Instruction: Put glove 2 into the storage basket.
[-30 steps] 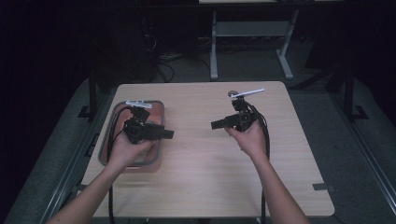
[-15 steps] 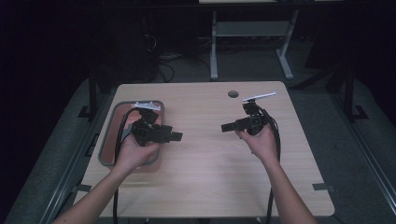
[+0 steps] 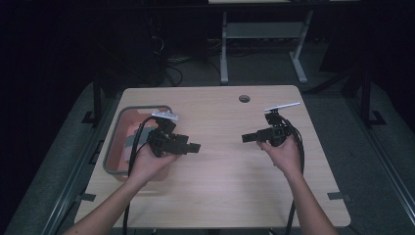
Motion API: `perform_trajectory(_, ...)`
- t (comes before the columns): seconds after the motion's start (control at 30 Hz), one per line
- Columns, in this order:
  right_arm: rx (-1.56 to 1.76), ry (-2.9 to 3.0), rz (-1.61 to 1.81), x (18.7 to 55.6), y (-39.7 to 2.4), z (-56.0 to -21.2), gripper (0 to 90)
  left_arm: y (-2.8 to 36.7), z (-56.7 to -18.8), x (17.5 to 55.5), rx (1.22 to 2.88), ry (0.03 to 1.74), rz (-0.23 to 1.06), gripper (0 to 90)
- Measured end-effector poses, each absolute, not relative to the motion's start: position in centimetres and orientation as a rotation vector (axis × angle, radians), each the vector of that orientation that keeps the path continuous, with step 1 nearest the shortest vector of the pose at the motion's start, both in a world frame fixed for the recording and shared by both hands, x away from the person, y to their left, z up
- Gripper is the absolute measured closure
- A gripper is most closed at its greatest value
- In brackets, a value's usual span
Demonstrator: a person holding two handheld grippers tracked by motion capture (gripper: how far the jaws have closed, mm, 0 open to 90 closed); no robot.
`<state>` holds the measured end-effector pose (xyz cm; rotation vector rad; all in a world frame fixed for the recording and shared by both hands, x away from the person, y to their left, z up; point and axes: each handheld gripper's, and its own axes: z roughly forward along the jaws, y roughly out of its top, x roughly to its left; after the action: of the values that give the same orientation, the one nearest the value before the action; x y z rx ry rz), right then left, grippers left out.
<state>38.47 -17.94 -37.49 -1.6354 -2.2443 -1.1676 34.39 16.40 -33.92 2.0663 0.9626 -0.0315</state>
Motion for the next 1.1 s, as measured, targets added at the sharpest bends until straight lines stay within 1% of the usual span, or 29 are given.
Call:
perform_trajectory(0.37,-1.670,-2.236,-1.157,37.8,-19.7,-38.2,45.1,15.3,-34.5,34.0,2.061,0.947,-0.050,28.3)
perform_trajectory(1.1,-1.740,-2.176,-1.156,36.1,-23.7,-40.3,43.5,13.0,-36.5,32.6,2.092,0.900,-0.094,26.6)
